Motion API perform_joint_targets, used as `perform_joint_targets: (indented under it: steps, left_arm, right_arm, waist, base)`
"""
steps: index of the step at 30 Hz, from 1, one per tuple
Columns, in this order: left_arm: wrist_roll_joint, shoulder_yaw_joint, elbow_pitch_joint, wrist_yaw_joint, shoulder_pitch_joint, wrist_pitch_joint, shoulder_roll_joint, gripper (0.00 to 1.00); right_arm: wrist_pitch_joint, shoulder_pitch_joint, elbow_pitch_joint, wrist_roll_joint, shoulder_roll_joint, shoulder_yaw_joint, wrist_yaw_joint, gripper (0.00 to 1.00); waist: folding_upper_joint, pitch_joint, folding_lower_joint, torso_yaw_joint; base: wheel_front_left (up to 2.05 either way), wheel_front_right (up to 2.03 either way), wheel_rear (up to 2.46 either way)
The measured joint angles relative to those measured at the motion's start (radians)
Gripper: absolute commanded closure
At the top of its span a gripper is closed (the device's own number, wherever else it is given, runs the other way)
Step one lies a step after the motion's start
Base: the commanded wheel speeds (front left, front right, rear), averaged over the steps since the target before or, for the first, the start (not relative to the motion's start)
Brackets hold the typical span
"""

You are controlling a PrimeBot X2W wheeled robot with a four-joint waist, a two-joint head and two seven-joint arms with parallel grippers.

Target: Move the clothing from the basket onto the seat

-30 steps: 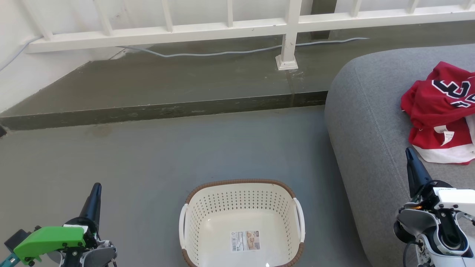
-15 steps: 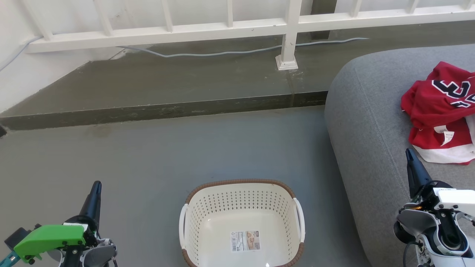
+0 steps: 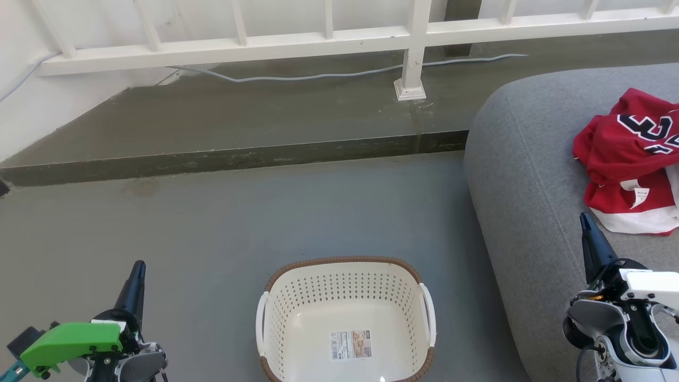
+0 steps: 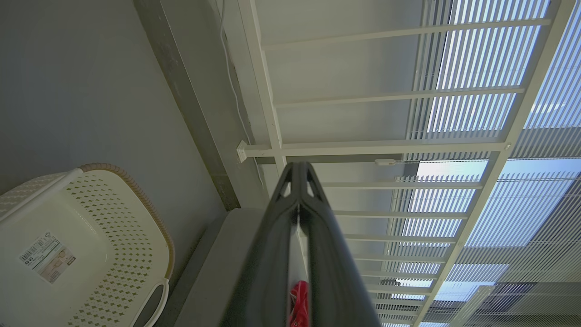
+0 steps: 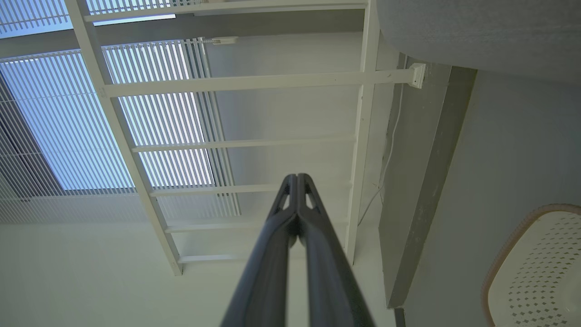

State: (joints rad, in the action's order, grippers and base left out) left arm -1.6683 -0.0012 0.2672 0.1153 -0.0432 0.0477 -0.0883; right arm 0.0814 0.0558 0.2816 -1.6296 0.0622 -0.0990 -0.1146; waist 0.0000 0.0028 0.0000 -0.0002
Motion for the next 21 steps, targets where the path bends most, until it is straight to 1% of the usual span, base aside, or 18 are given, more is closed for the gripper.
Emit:
perform_joint_targets:
  steps: [21]
  left_arm:
    - [0.0,0.001,0.008,0.0,-0.003,0.0,0.002,1.0]
  right_arm:
    - [0.0,0.0,0.0,0.0,0.0,-0.002,0.0,1.0]
  waist:
    - [0.0,0.0,0.0,0.0]
  base:
    - [0.0,0.0,0.0]
